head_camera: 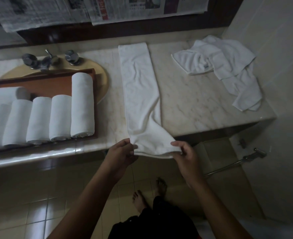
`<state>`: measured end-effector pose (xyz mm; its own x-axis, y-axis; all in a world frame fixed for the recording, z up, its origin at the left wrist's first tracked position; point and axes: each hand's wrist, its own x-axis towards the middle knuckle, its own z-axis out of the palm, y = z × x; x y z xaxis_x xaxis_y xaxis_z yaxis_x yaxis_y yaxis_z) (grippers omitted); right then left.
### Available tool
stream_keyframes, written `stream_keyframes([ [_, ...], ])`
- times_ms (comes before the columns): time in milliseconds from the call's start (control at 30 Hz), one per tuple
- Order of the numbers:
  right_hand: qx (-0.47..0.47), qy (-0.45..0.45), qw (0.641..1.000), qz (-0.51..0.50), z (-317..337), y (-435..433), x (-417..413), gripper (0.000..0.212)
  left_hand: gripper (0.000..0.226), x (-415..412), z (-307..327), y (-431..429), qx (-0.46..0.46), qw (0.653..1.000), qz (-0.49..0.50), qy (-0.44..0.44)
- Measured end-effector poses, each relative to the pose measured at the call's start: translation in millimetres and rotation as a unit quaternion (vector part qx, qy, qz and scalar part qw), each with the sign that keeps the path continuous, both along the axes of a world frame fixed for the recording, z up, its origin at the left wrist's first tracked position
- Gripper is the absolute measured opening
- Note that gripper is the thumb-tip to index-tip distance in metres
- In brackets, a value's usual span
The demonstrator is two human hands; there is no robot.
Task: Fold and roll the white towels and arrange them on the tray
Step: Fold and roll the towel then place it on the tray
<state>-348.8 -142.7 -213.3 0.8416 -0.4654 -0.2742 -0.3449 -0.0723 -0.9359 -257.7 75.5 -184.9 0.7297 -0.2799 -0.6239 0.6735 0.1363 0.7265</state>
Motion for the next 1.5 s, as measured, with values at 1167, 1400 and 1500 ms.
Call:
stream_keyframes([
  [1167, -0.533, 0.102, 0.812, 0.216, -66.6, -46.1, 184.3, 0.067, 0.068, 141.7, -91.0, -33.4, 0.554, 0.639, -0.279, -0.454],
  [1400, -0.529, -0.008, 0.802, 0.278, -74.3, -11.8, 235.0, 0.062, 0.064, 169.1, -105.3, -72.3, 0.532, 0.67, -0.24, -0.459],
  [1500, -0.53, -0.016, 0.807, 0.258, -79.1, -18.8, 278.8, 0.063, 0.063, 207.0, -112.9, -74.3, 0.547, 0.668, -0.224, -0.452],
])
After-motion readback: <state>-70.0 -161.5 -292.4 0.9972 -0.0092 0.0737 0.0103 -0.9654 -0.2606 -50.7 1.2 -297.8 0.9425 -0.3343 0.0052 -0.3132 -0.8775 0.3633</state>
